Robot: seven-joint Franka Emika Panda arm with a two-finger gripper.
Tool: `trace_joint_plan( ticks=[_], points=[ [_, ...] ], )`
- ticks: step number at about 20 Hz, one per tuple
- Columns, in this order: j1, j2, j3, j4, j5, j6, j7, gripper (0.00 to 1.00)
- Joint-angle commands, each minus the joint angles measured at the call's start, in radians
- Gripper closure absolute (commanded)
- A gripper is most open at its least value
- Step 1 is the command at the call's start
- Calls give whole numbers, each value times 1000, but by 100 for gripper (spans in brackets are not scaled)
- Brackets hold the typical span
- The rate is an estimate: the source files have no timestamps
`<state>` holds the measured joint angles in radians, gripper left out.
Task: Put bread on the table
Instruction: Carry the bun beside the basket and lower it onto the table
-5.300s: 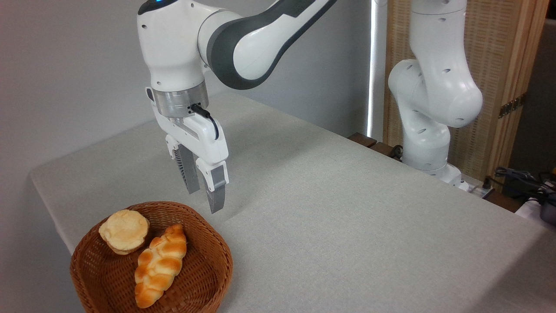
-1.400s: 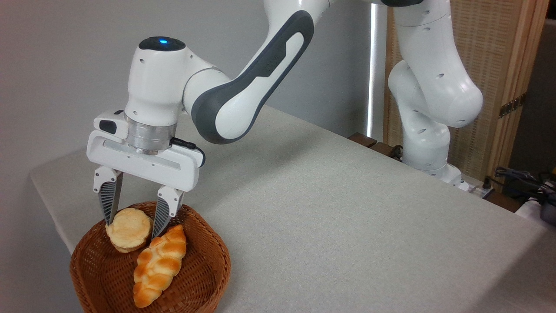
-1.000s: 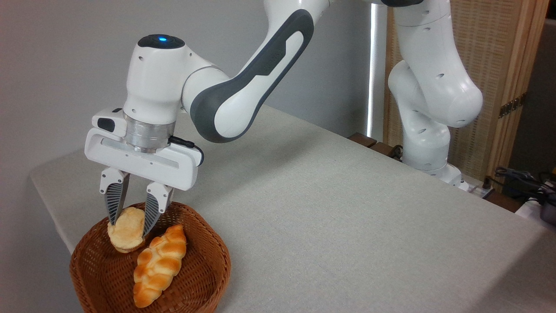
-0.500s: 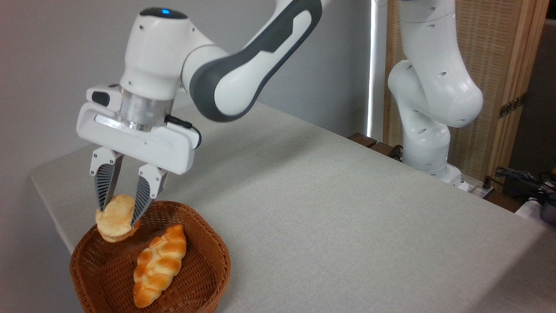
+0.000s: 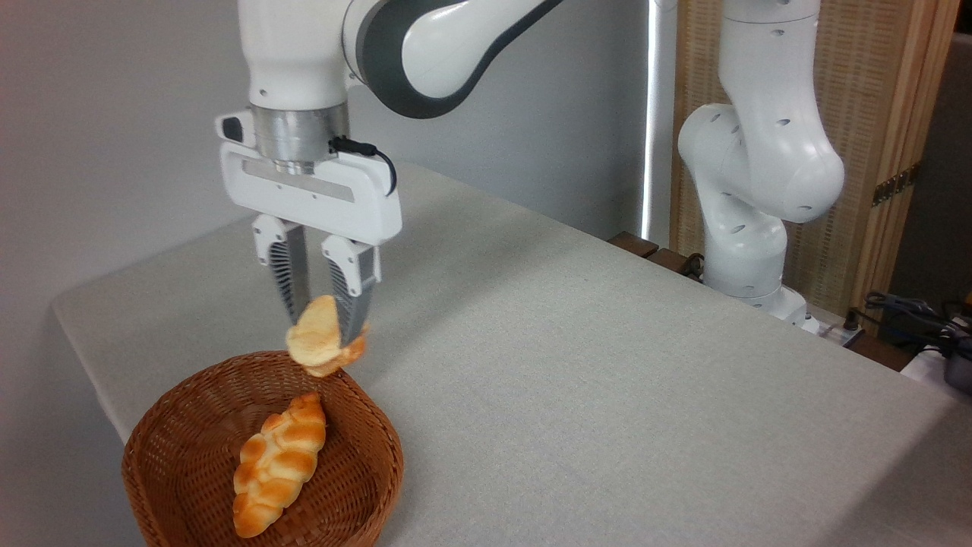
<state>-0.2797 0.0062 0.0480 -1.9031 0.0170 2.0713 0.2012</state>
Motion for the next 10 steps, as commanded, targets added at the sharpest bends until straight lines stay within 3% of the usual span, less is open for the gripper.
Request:
trace_joint_plan(
  ticks=[1, 3, 10],
  points=[
    [-10, -38, -5, -59, 12, -80, 125, 0],
    [-27, -35, -8, -85, 6, -120, 205, 0],
    [-59, -3, -8, -90, 4, -128, 213, 0]
  ],
)
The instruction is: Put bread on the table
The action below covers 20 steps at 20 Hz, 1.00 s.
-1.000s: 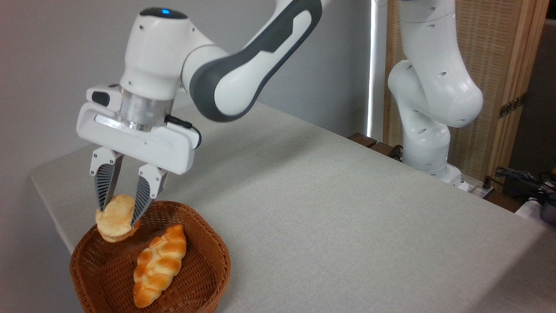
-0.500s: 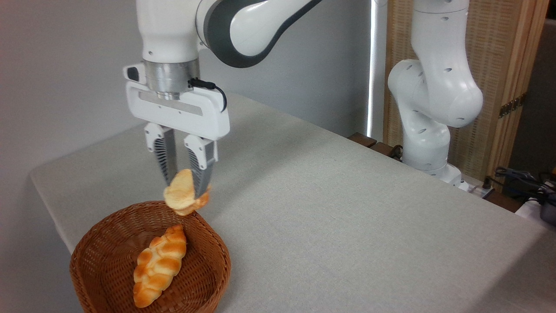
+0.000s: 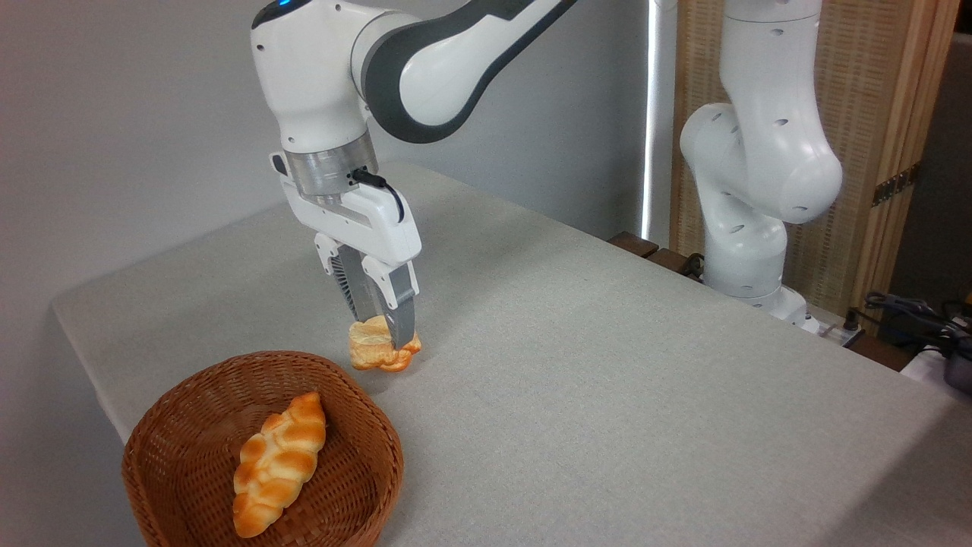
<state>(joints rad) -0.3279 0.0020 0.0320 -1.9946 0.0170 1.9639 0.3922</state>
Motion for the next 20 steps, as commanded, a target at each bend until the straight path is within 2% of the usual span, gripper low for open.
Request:
trace_joint_plan(
  ticks=[1, 9, 13, 16, 20],
  points=[
    [-13, 7, 8, 2, 4, -20, 22, 0],
    [-8, -5, 22, 11, 4, -22, 34, 0],
    [6, -10, 26, 39, 9, -16, 105, 0],
    [4, -10, 83, 60, -2, -8, 233, 0],
    [6, -10, 95, 76, -3, -8, 246, 0]
  ],
)
